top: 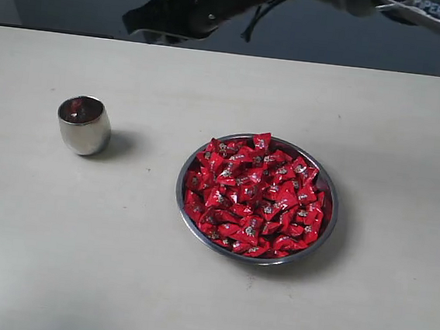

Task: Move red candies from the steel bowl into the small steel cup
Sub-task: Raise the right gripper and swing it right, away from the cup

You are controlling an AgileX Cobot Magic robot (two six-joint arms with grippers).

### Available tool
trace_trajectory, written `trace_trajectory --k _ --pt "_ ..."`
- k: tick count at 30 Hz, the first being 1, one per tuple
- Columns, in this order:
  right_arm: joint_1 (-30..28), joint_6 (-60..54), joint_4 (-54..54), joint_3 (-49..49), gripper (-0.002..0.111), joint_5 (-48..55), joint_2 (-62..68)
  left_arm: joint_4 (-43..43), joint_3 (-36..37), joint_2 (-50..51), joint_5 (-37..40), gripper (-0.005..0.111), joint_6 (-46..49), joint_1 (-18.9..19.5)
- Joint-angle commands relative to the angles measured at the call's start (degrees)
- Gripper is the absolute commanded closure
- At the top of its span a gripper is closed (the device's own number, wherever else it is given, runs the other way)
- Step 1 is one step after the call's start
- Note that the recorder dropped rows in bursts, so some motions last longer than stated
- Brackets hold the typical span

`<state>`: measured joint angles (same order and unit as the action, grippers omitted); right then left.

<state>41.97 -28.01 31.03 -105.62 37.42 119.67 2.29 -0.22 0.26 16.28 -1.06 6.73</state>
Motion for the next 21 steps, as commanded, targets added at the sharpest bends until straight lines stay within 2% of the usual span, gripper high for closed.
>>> trace_trajectory --k 1,6,8,14,21 --pt "-4.1 2.0 -1.1 12.5 0.088 -7.2 -9.4 -0.1 0.2 -0.3 0.0 0.106 -0.1 0.0" --pt "-6.0 2.1 -1.7 28.4 0.088 -19.1 -20.4 -0.1 0.2 -0.3 0.0 0.106 -0.1 0.0" --pt "-6.0 2.1 -2.2 36.6 0.088 -26.8 -26.1 -0.1 0.2 -0.3 0.0 0.106 -0.1 0.0" --pt "-6.0 2.1 -1.0 50.0 0.088 -39.5 -34.6 -0.1 0.2 -0.3 0.0 0.106 -0.1 0.0" --pt "-6.0 2.1 -1.0 60.1 0.088 -41.3 -40.7 -0.1 0.2 -0.3 0.0 0.106 -0.1 0.0"
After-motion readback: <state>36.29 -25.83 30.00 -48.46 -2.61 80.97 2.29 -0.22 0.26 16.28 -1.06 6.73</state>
